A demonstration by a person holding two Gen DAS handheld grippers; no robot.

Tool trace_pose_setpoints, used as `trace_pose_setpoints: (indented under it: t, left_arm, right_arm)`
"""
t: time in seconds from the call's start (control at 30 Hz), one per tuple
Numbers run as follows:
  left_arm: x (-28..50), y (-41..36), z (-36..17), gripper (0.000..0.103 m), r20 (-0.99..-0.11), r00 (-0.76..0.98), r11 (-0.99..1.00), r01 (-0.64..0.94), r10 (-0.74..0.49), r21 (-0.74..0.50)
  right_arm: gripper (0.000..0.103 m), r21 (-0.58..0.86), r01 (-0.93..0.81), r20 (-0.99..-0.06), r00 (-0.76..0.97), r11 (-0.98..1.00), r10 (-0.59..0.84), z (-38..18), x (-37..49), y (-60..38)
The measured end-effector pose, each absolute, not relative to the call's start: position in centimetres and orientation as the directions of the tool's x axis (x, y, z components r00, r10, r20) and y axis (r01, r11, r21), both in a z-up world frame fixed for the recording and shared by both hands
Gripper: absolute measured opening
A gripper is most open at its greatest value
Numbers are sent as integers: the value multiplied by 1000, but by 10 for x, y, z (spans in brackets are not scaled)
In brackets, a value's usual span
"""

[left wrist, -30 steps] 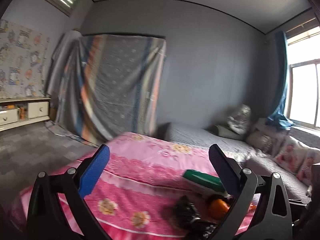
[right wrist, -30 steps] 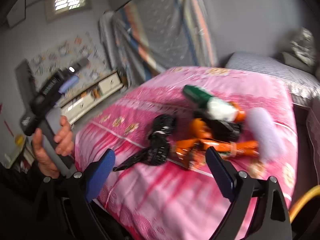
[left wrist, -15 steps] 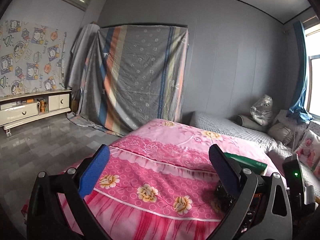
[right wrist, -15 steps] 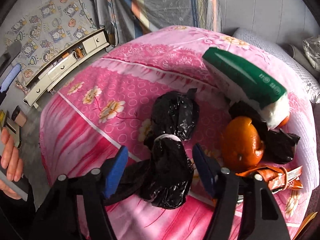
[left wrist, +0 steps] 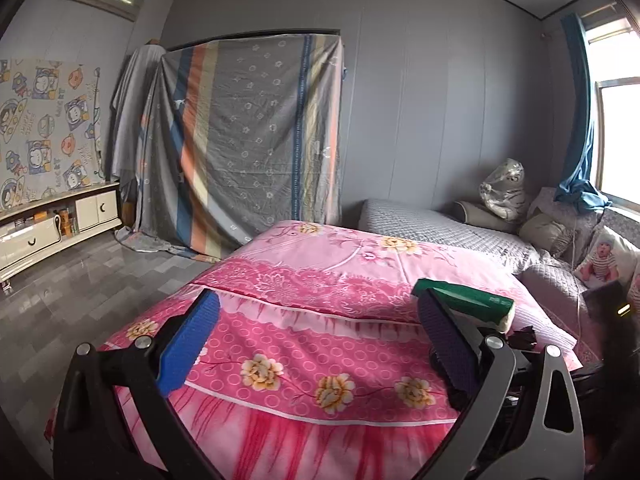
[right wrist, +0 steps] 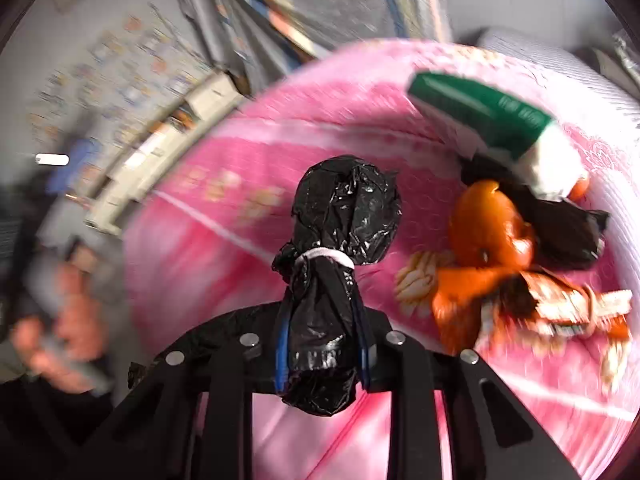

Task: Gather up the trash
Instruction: 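Return to the pile and grasp the black plastic bag with the right tool, then grasp the orange snack wrapper with the left tool while the right tool holds the black bag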

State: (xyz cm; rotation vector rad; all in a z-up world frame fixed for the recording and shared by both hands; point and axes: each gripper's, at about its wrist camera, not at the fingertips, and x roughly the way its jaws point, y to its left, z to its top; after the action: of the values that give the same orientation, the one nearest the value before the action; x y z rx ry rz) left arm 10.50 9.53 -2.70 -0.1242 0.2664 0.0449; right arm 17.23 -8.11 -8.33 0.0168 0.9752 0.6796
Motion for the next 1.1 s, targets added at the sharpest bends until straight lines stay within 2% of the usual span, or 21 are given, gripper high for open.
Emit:
trace_pose_setpoints:
  t: [0.13, 0.33, 0.43, 0.67, 0.87, 1.0, 1.1]
  left_arm:
    - [108, 79, -28, 95, -265, 964, 996, 9, -33, -90]
    - [123, 38, -40, 95, -313, 923, 973, 228, -223, -21]
    - [132, 12, -51, 95, -364, 873, 933, 358, -323, 30]
    - [145, -46, -68, 95, -468, 718, 792, 608, -516, 59]
    - [173, -95, -73, 95, -559, 589, 651, 751, -584, 111]
    - [191, -125, -78, 95, -619, 522, 570, 810, -587, 142]
    - [201, -140, -82, 94, -651, 475, 540, 833, -592, 117]
  right_arm:
    - [23, 361, -545, -606, 480, 757, 635, -28, 131, -137]
    - [23, 351, -374, -447, 738, 858, 505, 20, 89, -246]
    - [23, 372, -277, -434, 791, 886, 430, 18, 77, -285]
    - [23, 442, -186, -452, 799, 878, 397, -4, 66, -331]
    - [24, 482, -176, -447, 793, 858, 414, -14, 63, -354]
    - [24, 495, -178, -444, 790, 851, 424, -18, 61, -355]
    - [24, 508, -173, -445, 787, 844, 429, -21, 64, -359]
